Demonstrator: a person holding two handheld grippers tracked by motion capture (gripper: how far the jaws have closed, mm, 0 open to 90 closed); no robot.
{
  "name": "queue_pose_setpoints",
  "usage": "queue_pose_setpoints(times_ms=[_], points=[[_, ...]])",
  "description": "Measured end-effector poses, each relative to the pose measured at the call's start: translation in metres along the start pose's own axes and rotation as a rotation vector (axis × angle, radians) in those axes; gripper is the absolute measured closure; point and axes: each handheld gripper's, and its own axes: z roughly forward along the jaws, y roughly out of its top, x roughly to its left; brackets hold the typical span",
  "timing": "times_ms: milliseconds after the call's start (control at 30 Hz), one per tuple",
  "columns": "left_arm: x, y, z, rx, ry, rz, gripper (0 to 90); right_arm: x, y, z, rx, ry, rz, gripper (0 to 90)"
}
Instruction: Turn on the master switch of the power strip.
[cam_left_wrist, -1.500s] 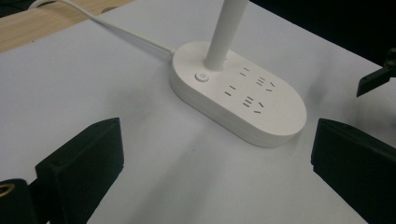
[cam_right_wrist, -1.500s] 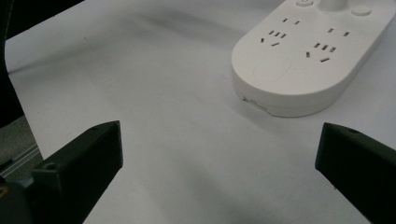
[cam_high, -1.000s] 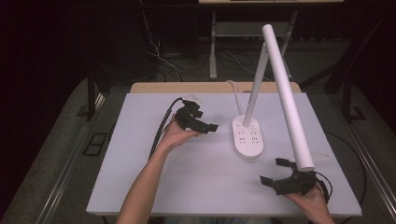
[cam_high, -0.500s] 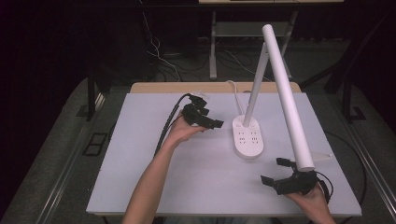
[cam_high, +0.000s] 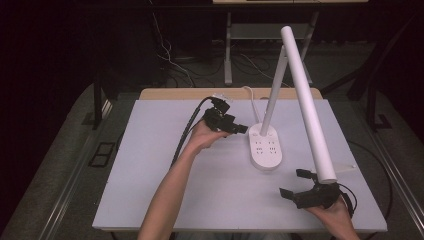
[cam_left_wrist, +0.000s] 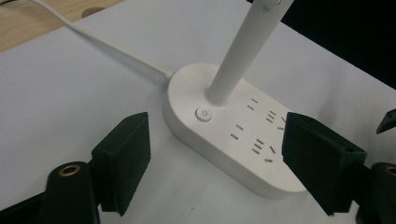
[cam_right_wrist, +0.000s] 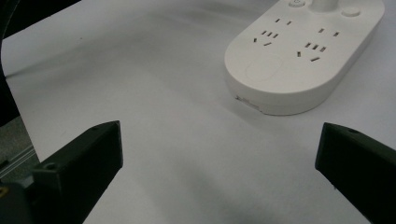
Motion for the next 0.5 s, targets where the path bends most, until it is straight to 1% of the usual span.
queue_pose_setpoints(times_ms=[67, 100, 167, 200, 233, 300, 333, 367, 400, 433, 467, 500], points=[[-0.001, 0.001, 0.003, -0.005, -0.004, -0.010, 27.5, 0.000, 0.000, 0.000, 0.001, 0.000, 0.001, 0.3], [-0.001, 0.002, 0.005, 0.000, -0.006, -0.007, 30.6, 0.000, 0.000, 0.000, 0.001, 0.000, 0.000, 0.3], [-0.001, 0.003, 0.007, 0.002, -0.009, -0.004, 32.1, 0.000, 0.000, 0.000, 0.001, 0.000, 0.001, 0.3], [-0.001, 0.004, 0.008, 0.011, -0.011, 0.001, 35.7, 0.000, 0.000, 0.000, 0.001, -0.001, -0.001, 0.2], [-0.002, 0.005, 0.009, 0.007, -0.013, -0.002, 35.7, 0.000, 0.000, 0.000, 0.001, -0.001, -0.001, 0.2], [-0.003, 0.005, 0.012, 0.004, -0.016, -0.019, 39.6, 0.000, 0.000, 0.000, 0.001, -0.002, -0.001, 0.3], [-0.003, 0.006, 0.014, 0.002, -0.018, -0.020, 41.5, 0.000, 0.000, 0.000, 0.002, -0.001, 0.000, 0.3], [-0.003, 0.006, 0.015, 0.004, -0.018, -0.023, 43.8, 0.000, 0.000, 0.000, 0.002, -0.001, 0.000, 0.3], [-0.003, 0.006, 0.016, 0.003, -0.019, -0.022, 49.8, 0.000, 0.000, 0.000, 0.002, -0.001, 0.000, 0.3], [-0.004, 0.006, 0.017, 0.006, -0.022, -0.026, 49.8, 0.000, 0.000, 0.000, 0.002, -0.001, 0.000, 0.3], [-0.003, 0.006, 0.018, 0.008, -0.023, -0.013, 53.3, 0.000, 0.000, 0.000, 0.002, -0.002, -0.001, 0.3], [-0.004, 0.006, 0.019, 0.001, -0.025, -0.016, 56.4, 0.000, 0.000, 0.000, 0.002, -0.001, -0.001, 0.3]])
